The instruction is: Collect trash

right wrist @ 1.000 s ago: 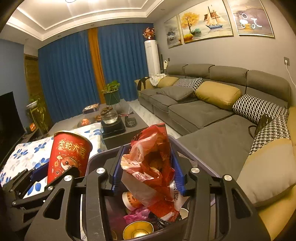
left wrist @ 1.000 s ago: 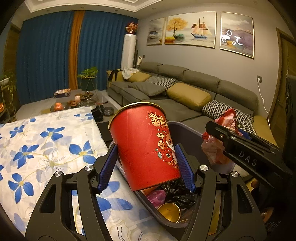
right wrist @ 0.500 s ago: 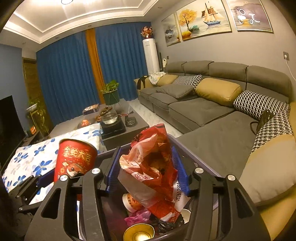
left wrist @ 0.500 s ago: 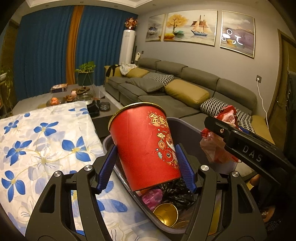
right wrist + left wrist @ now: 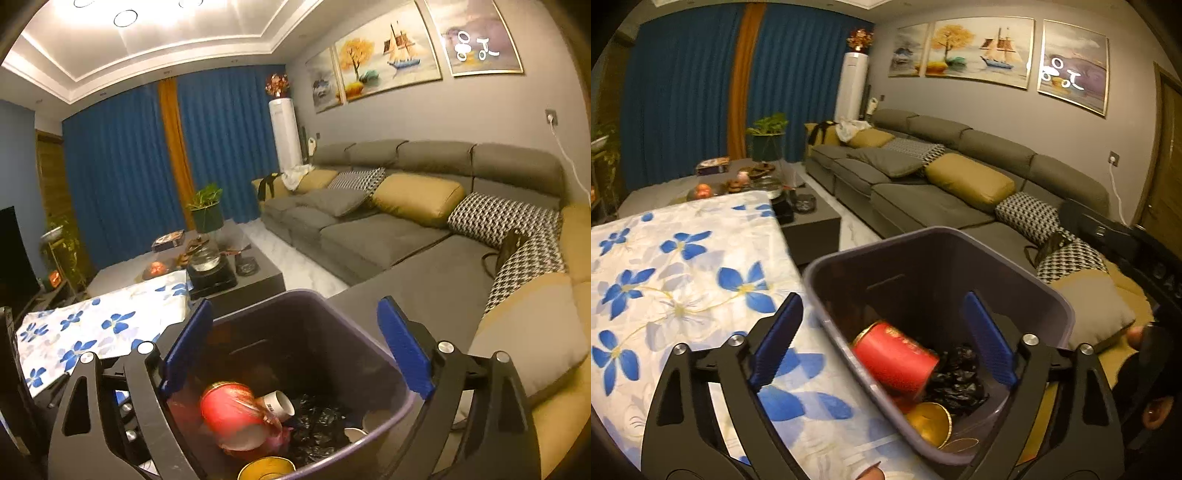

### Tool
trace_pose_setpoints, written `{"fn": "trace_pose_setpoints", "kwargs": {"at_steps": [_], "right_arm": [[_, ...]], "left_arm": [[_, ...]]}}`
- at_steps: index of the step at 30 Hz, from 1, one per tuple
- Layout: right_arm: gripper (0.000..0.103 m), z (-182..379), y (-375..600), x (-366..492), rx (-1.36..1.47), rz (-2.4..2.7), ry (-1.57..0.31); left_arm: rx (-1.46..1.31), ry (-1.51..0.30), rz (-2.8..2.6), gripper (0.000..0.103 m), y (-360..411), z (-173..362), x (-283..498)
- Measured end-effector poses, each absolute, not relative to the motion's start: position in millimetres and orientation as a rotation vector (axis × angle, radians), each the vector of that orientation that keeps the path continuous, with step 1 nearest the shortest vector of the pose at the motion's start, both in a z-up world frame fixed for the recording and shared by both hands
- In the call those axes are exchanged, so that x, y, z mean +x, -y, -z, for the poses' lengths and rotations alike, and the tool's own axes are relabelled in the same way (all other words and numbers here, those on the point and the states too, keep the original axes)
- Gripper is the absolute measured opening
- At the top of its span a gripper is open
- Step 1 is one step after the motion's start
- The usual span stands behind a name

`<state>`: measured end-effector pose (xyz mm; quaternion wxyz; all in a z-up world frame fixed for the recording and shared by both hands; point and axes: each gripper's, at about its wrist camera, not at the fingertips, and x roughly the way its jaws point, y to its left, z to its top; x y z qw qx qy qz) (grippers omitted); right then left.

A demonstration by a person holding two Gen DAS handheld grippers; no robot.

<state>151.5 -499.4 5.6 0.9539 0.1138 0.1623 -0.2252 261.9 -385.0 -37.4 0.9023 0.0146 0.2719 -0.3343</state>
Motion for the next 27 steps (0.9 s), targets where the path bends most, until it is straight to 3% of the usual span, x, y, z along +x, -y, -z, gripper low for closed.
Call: {"fn": "trace_pose_setpoints", "kwargs": {"at_steps": [4, 27], "right_arm": [[0.098, -3.7, 484.4, 140.0, 0.195, 0.482, -0.328], [0.098, -10.3, 340.3, 84.4, 0.081, 0.431, -0.355]], "left_arm": [[0.044, -0.543, 0.617, 0.094, 367.5, 30.9, 253.3], [0.106, -0.434, 0.307, 0.097, 207.0, -7.1, 148.9]]}}
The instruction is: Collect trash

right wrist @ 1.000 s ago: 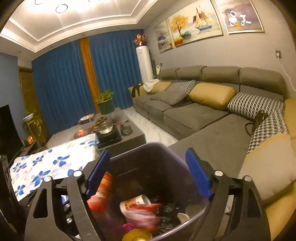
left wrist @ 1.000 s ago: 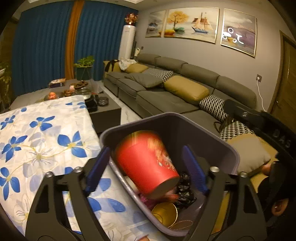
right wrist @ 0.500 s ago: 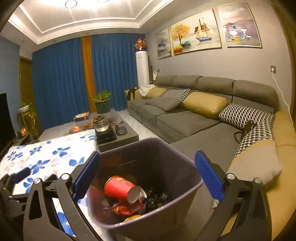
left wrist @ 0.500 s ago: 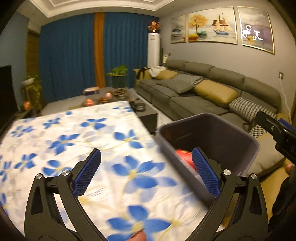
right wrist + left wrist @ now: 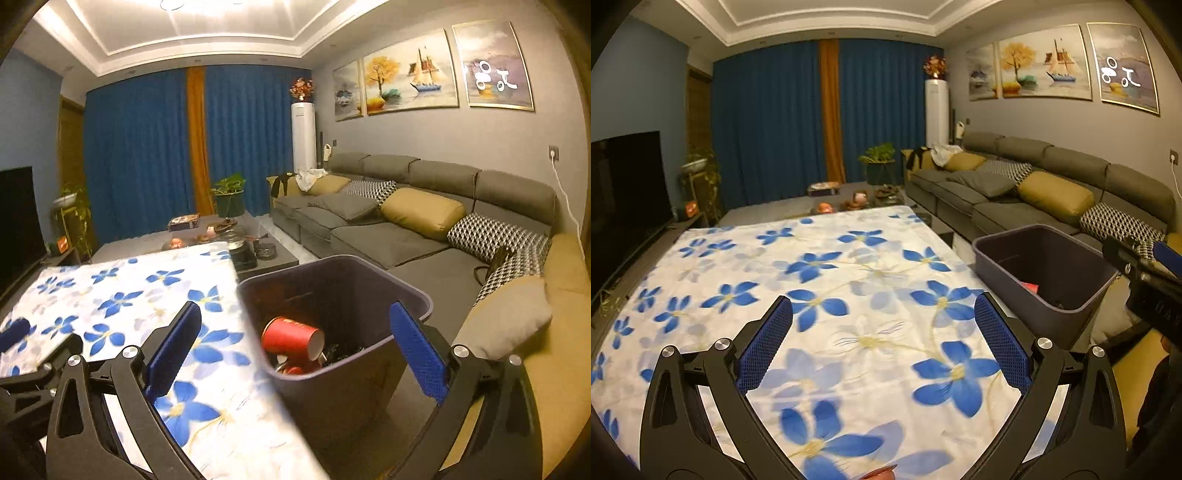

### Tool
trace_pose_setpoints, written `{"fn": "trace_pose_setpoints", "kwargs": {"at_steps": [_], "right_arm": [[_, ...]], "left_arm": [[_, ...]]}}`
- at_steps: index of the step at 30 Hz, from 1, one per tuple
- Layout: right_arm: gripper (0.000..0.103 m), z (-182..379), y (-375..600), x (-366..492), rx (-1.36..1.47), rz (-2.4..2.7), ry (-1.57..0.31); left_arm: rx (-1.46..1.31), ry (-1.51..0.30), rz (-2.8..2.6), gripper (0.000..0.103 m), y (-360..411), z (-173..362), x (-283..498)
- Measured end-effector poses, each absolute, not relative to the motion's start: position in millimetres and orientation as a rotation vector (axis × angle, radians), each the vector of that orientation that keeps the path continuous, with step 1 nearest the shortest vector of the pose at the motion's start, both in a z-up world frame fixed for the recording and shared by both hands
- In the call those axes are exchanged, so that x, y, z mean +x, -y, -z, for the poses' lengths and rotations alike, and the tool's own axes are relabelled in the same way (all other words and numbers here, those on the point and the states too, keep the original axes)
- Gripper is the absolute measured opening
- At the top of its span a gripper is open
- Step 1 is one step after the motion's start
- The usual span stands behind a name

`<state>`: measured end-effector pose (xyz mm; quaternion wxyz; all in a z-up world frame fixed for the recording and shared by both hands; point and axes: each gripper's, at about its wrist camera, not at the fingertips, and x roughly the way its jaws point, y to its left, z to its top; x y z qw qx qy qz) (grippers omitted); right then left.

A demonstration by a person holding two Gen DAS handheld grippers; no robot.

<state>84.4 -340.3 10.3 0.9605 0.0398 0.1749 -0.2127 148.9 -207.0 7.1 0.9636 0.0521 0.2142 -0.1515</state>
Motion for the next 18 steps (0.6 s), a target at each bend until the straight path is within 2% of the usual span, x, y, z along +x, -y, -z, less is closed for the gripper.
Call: {"fn": "trace_pose_setpoints", "kwargs": {"at_steps": [18], "right_arm": [[0.098, -13.6, 260.6, 22.7, 0.070, 0.410, -0.324]], "left_arm": [[0.059, -0.384, 0.271, 0.097, 125.2, -25.6, 96.6]]}}
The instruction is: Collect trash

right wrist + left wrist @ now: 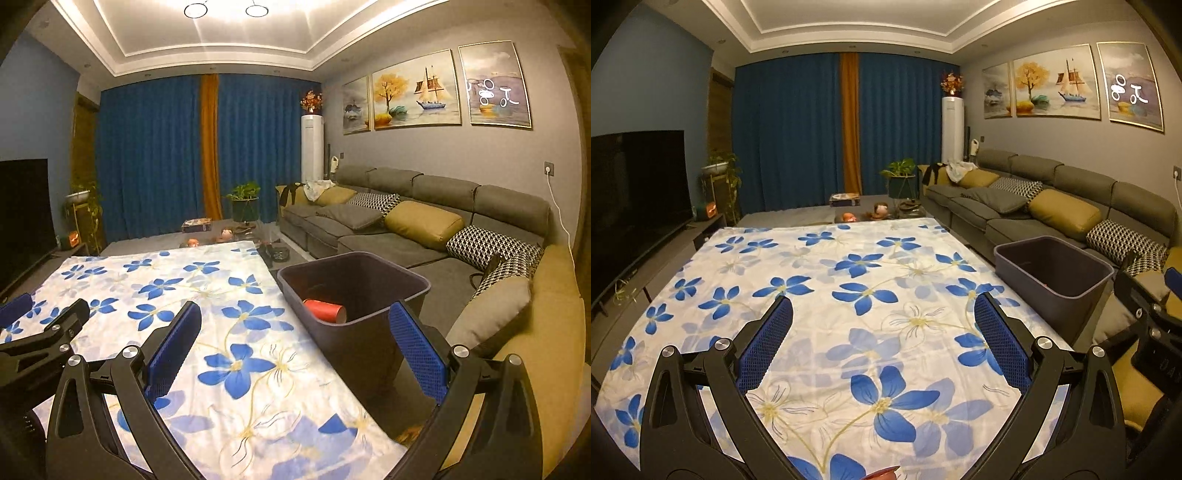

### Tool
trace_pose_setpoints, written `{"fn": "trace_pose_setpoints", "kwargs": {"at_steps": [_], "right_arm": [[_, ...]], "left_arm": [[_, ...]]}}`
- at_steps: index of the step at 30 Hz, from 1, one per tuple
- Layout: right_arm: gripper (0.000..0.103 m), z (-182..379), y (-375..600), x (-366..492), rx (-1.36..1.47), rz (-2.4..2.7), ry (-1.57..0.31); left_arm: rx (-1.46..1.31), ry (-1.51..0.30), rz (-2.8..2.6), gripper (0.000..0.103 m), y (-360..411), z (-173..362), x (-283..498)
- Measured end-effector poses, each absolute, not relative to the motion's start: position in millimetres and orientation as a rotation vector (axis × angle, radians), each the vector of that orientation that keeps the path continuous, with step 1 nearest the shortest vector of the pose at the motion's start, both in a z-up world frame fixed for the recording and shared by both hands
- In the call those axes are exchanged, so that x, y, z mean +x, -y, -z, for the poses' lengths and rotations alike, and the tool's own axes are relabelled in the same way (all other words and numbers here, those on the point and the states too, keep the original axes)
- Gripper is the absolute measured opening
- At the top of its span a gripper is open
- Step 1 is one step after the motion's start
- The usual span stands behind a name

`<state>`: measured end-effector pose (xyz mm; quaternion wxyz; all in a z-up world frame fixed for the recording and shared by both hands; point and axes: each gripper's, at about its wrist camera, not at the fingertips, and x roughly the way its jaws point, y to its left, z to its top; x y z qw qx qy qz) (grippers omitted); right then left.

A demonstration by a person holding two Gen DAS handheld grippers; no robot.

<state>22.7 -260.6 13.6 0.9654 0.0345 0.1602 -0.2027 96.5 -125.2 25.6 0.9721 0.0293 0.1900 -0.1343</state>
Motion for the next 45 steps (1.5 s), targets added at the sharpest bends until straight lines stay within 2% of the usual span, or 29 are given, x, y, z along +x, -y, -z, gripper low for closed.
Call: {"fn": "trace_pose_setpoints", "kwargs": {"at_steps": [45], "right_arm": [[0.098, -13.6, 241.5, 5.5, 0.051, 0.373, -0.306]], "left_arm": [[0.055, -0.345, 0.256, 0.097, 115.6, -34.8, 75.2]]}}
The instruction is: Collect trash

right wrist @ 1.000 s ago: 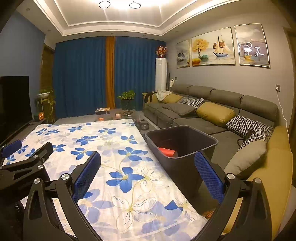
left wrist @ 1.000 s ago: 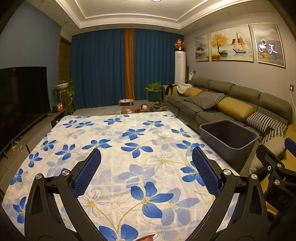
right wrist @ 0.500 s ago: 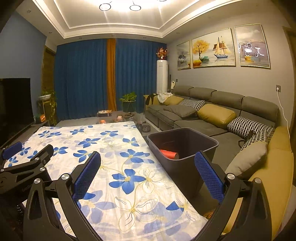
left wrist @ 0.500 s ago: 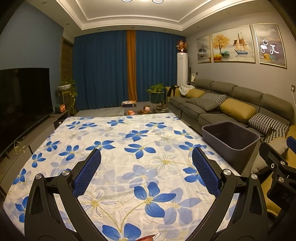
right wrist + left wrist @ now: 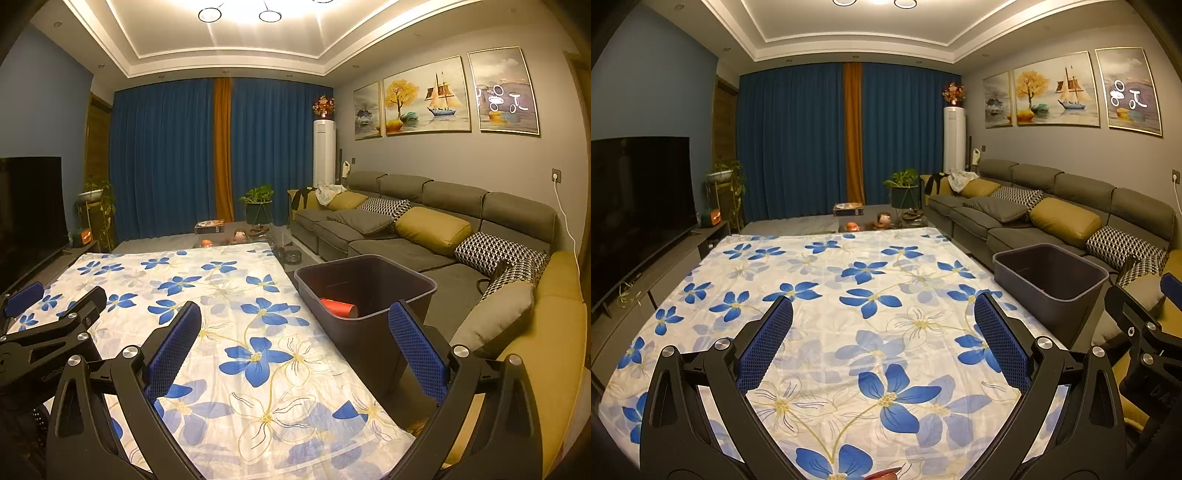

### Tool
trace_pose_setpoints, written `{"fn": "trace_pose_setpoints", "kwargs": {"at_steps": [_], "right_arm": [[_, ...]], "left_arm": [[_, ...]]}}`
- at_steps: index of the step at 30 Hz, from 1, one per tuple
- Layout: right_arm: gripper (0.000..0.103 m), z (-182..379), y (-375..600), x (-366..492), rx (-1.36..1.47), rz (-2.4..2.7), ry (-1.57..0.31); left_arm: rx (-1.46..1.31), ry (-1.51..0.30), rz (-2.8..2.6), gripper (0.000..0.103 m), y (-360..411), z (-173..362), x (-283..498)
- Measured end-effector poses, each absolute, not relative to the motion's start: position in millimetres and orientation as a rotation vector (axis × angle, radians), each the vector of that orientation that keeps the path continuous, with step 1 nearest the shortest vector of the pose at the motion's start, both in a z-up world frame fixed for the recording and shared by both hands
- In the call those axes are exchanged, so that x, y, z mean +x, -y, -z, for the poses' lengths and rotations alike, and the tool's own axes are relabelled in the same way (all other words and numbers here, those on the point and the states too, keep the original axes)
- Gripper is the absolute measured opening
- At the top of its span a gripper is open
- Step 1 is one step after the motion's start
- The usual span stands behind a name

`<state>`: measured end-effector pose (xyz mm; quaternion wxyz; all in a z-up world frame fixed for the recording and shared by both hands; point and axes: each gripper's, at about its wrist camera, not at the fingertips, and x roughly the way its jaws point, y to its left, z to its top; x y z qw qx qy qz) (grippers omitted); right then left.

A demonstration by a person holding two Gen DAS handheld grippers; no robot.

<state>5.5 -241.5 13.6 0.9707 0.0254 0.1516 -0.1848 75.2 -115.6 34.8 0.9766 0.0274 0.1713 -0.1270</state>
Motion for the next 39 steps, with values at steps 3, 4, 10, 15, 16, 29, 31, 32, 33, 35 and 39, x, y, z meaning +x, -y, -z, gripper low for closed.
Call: {"fn": "trace_pose_setpoints", "kwargs": {"at_steps": [3, 4, 10, 15, 16, 29, 31, 32, 33, 35, 39], "right_arm": [[0.098, -13.8, 242.3, 5.4, 0.054, 0.371, -0.307], [0.098, -14.0, 242.2, 5.4, 0.054, 0.370, -0.308], [0.098, -14.6, 241.8, 5.6, 0.054, 0.370, -0.307], [0.098, -15.0, 241.7, 5.4, 0.056, 0.370, -0.307], [0.098, -14.9, 242.0, 5.4, 0.054, 0.370, -0.307], [0.098, -14.2, 243.0, 4.9, 0.057, 0.369, -0.306], [0.098, -14.4, 242.9, 4.7, 0.056, 0.370, -0.305], [0.098, -14.3, 243.3, 4.4, 0.056, 0.370, -0.305], [0.098, -14.2, 243.4, 4.4, 0.057, 0.369, -0.305], [0.098, -14.2, 243.7, 4.3, 0.058, 0.371, -0.305], [0.098, -14.4, 244.2, 2.8, 0.060, 0.372, -0.304]], "left_arm": [[0.055, -0.344, 0.256, 0.097, 115.5, -35.9, 75.0], [0.055, -0.344, 0.256, 0.097, 115.2, -36.4, 75.0], [0.055, -0.343, 0.256, 0.097, 115.4, -36.0, 75.1], [0.055, -0.341, 0.257, 0.097, 115.0, -36.2, 74.8], [0.054, -0.340, 0.257, 0.097, 115.1, -37.7, 74.5], [0.053, -0.337, 0.259, 0.097, 115.0, -39.6, 72.9], [0.053, -0.338, 0.259, 0.097, 115.1, -39.5, 72.9], [0.052, -0.338, 0.259, 0.097, 115.1, -39.4, 72.9], [0.053, -0.339, 0.260, 0.097, 115.0, -39.9, 72.8], [0.052, -0.337, 0.259, 0.097, 115.0, -39.4, 72.8], [0.053, -0.337, 0.259, 0.097, 115.0, -39.7, 72.9]]}}
